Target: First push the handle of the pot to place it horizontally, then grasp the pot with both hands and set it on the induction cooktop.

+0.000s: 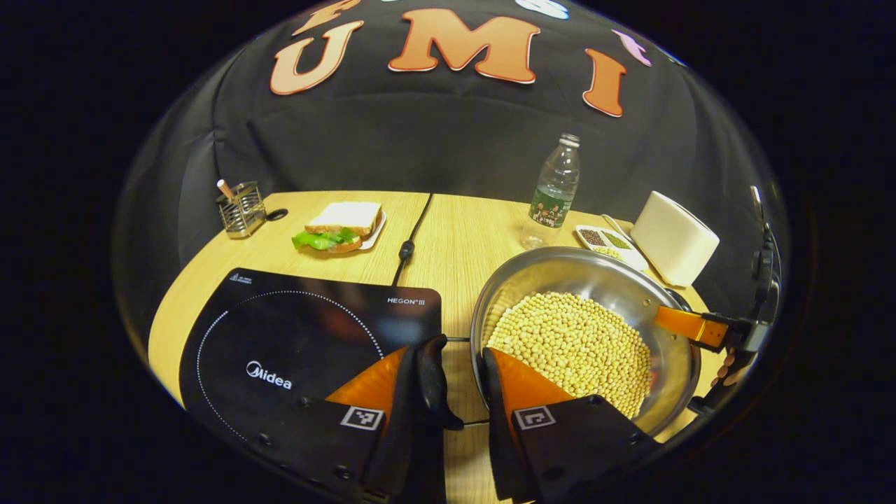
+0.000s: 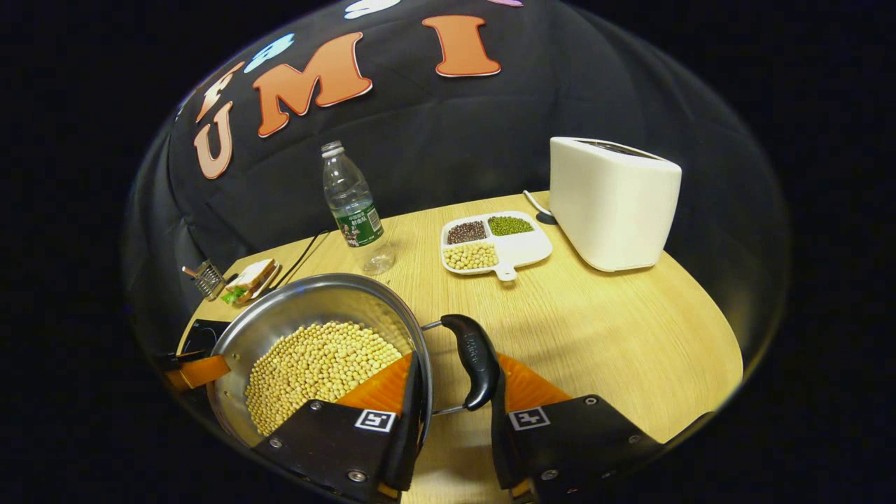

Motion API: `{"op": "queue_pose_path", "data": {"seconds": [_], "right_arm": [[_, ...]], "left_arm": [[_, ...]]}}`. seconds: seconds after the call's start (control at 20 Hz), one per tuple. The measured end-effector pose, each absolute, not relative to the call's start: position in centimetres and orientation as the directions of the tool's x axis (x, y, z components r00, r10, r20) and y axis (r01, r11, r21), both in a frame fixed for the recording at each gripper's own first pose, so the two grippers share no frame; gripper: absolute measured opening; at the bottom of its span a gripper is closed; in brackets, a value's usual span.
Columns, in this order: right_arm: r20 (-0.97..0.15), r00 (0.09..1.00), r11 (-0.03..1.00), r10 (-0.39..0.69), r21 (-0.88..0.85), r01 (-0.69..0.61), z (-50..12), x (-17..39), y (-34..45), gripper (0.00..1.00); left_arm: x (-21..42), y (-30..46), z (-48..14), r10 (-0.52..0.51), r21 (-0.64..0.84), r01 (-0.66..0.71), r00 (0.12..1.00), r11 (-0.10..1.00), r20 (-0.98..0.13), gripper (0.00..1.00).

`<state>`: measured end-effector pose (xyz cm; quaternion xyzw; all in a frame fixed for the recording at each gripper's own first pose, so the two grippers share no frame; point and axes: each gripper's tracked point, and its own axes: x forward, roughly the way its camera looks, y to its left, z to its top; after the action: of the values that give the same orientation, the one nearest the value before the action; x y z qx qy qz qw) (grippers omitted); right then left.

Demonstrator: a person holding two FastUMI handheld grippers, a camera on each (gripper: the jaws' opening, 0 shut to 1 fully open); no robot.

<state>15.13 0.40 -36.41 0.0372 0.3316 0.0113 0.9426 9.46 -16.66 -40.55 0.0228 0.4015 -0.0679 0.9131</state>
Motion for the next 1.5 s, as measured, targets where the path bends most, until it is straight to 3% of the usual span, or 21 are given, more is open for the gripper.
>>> {"op": "queue_pose_path", "data": {"seconds": [0.4,0.45,0.5,0.6,0.65,0.7,1.0,1.05,1.1,1.5], "right_arm": [[-0.568,0.822,0.998,0.05,0.06,-0.019,-32.1,14.4,2.1,0.44],[-0.565,0.823,0.997,0.056,0.071,-0.019,-31.6,14.3,2.6,0.39],[-0.562,0.825,0.997,0.062,0.081,-0.02,-31.2,14.2,3.0,0.44],[-0.552,0.83,0.995,0.073,0.091,-0.027,-30.4,13.9,4.3,0.44],[-0.549,0.832,0.995,0.081,0.097,-0.032,-29.8,13.7,4.9,0.39],[-0.545,0.834,0.994,0.089,0.105,-0.037,-29.4,13.5,5.7,0.44],[-0.54,0.831,0.988,0.133,0.141,-0.066,-27.9,12.6,11.6,0.44],[-0.539,0.83,0.986,0.142,0.147,-0.074,-27.7,12.4,12.8,0.39],[-0.537,0.83,0.985,0.151,0.152,-0.082,-27.6,12.2,13.8,0.44],[-0.546,0.81,0.975,0.214,0.163,-0.148,-28.0,10.9,21.4,0.43]], "left_arm": [[9.2,-15.3,-37.9,-0.139,-0.052,0.15,0.658,0.987,-0.74,0.53],[9.2,-15.0,-37.2,-0.136,-0.046,0.153,0.662,0.987,-0.737,0.53],[9.3,-14.6,-36.5,-0.135,-0.041,0.155,0.667,0.987,-0.732,0.54],[9.2,-13.6,-34.9,-0.13,-0.033,0.154,0.675,0.987,-0.727,0.53],[9.2,-13.0,-34.1,-0.125,-0.025,0.155,0.681,0.988,-0.722,0.53],[9.1,-12.2,-33.5,-0.12,-0.019,0.153,0.688,0.988,-0.716,0.53],[9.0,-6.6,-30.4,-0.081,-0.016,0.098,0.712,0.995,-0.698,0.53],[8.9,-5.6,-30.0,-0.073,-0.016,0.087,0.714,0.996,-0.697,0.53],[8.8,-4.6,-29.5,-0.067,-0.017,0.077,0.716,0.997,-0.695,0.53],[7.5,3.5,-28.1,-0.006,-0.006,0.002,0.722,1.0,-0.691,0.53]]}}
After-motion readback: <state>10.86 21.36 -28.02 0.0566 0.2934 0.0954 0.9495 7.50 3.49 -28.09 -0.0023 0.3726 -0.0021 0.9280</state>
